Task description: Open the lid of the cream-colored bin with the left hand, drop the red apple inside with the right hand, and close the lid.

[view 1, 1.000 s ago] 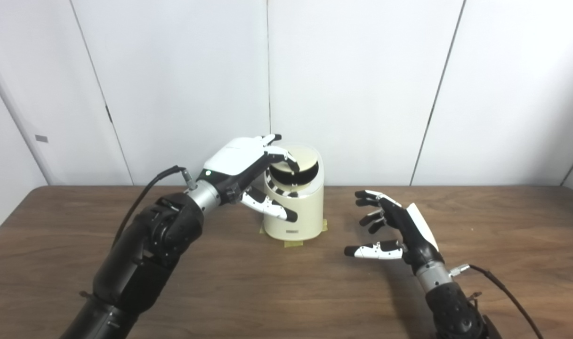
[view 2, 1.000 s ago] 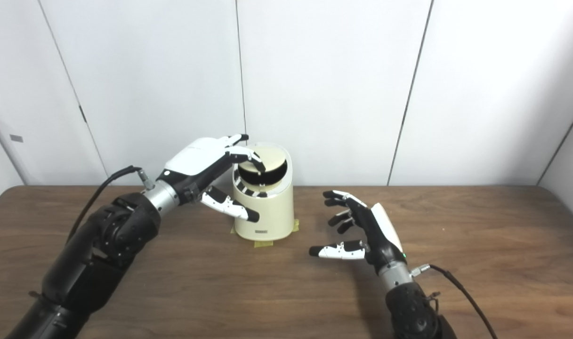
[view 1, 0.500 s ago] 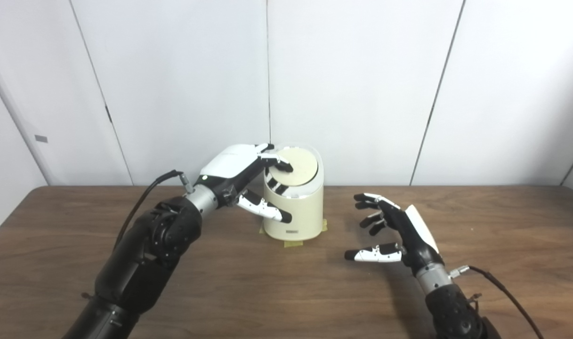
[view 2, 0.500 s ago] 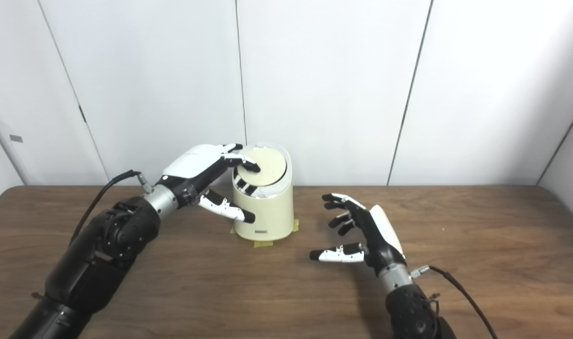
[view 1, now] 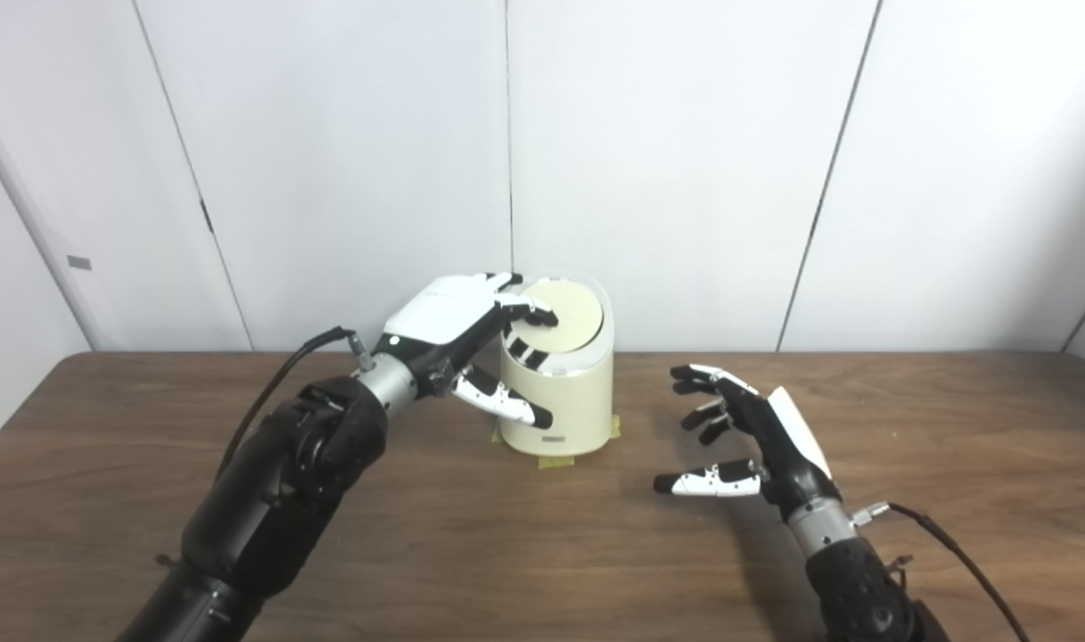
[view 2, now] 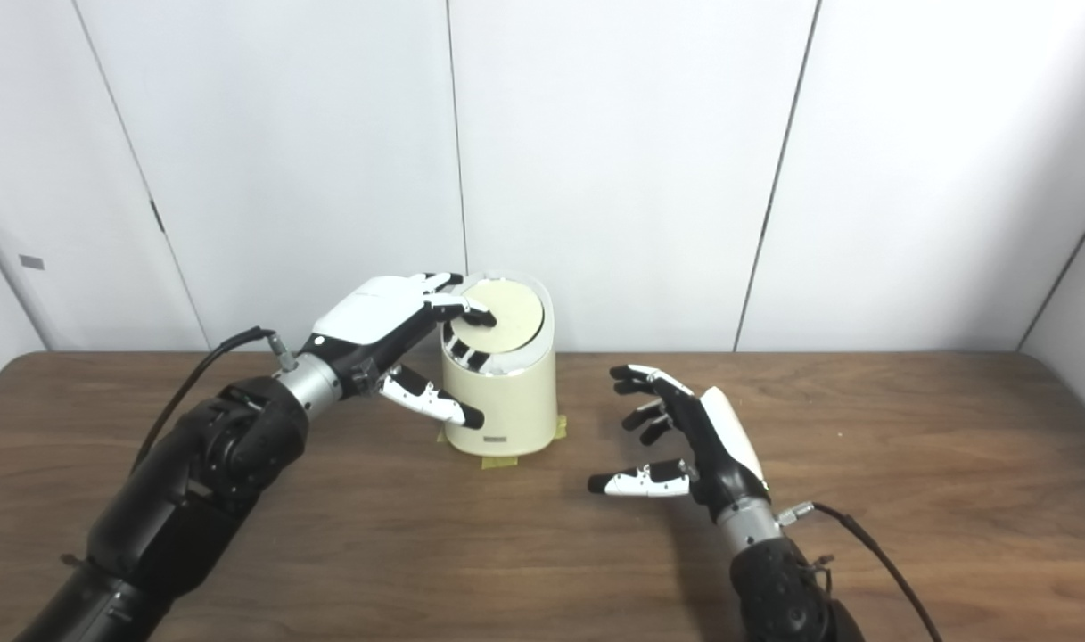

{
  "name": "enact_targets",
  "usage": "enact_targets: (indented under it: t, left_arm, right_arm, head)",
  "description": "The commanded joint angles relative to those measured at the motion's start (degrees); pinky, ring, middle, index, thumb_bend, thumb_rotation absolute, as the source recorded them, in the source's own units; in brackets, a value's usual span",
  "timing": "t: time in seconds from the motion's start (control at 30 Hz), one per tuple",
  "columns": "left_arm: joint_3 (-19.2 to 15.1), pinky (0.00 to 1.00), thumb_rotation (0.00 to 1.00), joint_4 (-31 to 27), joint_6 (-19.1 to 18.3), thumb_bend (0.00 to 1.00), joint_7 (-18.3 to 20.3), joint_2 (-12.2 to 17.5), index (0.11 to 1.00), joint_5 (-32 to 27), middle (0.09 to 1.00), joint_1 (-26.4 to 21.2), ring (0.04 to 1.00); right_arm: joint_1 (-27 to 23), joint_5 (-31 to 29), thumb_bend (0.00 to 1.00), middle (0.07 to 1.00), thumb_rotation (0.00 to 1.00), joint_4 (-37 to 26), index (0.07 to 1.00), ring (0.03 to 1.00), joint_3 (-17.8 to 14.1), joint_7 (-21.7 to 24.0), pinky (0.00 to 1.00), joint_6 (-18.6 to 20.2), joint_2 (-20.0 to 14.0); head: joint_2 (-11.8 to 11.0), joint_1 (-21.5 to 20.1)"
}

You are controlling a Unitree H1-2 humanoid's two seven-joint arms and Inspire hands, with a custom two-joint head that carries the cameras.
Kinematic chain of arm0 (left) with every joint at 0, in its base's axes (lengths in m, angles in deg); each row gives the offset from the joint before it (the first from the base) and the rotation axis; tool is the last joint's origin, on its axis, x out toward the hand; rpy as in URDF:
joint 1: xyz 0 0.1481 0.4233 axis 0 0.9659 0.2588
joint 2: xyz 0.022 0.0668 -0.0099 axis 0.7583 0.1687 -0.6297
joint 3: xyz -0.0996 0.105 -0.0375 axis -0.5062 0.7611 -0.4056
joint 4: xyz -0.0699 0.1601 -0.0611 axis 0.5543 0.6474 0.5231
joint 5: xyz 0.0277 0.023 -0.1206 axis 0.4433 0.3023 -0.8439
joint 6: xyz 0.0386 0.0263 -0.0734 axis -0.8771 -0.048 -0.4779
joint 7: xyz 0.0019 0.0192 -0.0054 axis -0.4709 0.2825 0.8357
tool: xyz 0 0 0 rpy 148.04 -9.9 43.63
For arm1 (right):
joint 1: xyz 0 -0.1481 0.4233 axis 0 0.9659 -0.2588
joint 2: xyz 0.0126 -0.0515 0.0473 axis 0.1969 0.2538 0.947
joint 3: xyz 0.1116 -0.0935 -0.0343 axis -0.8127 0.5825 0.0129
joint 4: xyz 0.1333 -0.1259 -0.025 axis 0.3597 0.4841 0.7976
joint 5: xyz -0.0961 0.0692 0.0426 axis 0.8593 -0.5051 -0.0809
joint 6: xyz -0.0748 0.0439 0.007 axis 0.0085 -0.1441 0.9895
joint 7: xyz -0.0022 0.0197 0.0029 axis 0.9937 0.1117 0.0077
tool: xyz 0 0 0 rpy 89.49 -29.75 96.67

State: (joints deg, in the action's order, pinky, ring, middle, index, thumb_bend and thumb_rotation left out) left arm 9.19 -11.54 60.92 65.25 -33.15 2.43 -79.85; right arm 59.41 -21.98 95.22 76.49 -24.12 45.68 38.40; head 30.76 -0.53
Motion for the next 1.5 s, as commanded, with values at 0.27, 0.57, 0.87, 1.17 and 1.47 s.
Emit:
enact_targets:
  t: [0.27,0.57,0.87,1.17,1.47]
  left_arm:
    - [6.29,1.00,0.40,-5.26,1.58,0.91,-1.00,1.90,0.834,13.36,0.824,-0.38,0.989]
    - [7.44,1.00,0.37,-4.86,1.93,0.91,-1.18,1.58,0.805,15.51,0.788,0.27,0.966]
    - [7.59,1.00,0.38,-4.78,0.38,0.92,0.70,1.37,0.755,16.13,0.740,0.73,0.937]
    - [6.48,1.00,0.38,-5.40,-0.46,0.92,0.77,1.44,0.755,15.23,0.740,1.12,0.933]
    - [-4.42,1.00,0.44,-9.30,-0.88,0.86,-7.14,-1.07,0.879,5.31,0.857,3.84,0.979]
  right_arm:
    - [-2.15,-0.30,0.84,0.761,0.13,-2.18,0.777,0.594,-0.63,-1.03,0.48,-0.30,0.03]
    - [-1.89,-0.59,0.84,0.764,0.13,-2.16,0.775,0.598,-0.85,-1.11,0.48,-0.79,-0.15]
    - [-1.77,-1.52,0.84,0.761,0.13,-1.63,0.772,0.585,-1.22,-0.96,0.48,-1.37,-0.23]
    - [-1.52,-1.39,0.83,0.762,0.14,-1.96,0.773,0.589,-1.11,-1.02,0.48,-1.29,-0.34]
    - [-1.37,-1.02,0.82,0.760,0.13,-1.99,0.770,0.586,-1.22,-1.45,0.47,-1.55,-0.42]
  head:
    - [0.35,-0.13]
    - [0.55,-0.15]
    - [1.01,-0.08]
    - [1.06,-0.04]
    - [1.10,0.10]
